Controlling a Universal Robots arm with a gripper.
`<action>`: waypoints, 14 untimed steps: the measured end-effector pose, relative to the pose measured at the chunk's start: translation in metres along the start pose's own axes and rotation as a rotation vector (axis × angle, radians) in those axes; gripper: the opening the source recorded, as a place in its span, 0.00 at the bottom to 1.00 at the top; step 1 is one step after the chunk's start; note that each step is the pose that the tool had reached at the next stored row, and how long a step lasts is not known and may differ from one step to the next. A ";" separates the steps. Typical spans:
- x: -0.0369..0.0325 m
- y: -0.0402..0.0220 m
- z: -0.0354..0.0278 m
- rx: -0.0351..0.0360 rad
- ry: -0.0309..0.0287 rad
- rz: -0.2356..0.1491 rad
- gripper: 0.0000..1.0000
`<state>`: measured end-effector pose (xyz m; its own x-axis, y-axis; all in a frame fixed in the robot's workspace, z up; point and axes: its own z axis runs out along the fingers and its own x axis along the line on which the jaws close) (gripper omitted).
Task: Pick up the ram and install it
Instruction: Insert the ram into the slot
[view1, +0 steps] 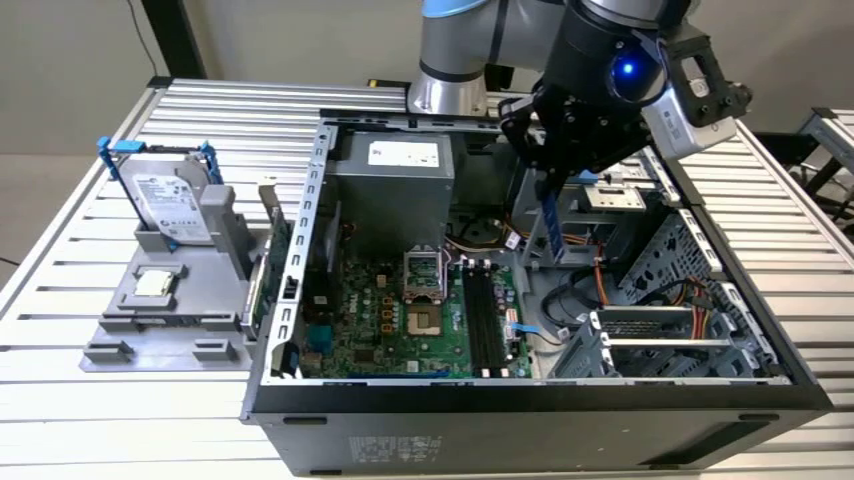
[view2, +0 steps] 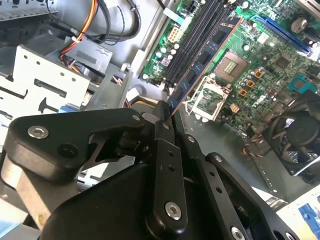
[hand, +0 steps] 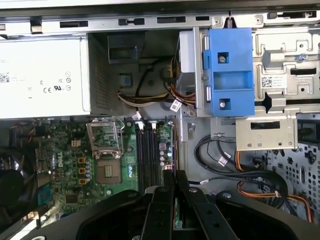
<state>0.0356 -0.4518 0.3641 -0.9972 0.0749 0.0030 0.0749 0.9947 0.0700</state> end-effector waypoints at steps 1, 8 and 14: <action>0.0000 -0.0001 0.0009 -0.0001 -0.0004 0.005 0.00; -0.0004 -0.0005 0.0078 -0.0001 -0.0019 0.005 0.00; -0.0014 -0.0009 0.0147 -0.0002 -0.0019 0.005 0.00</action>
<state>0.0370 -0.4518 0.3494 -0.9968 0.0803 0.0015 0.0802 0.9943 0.0702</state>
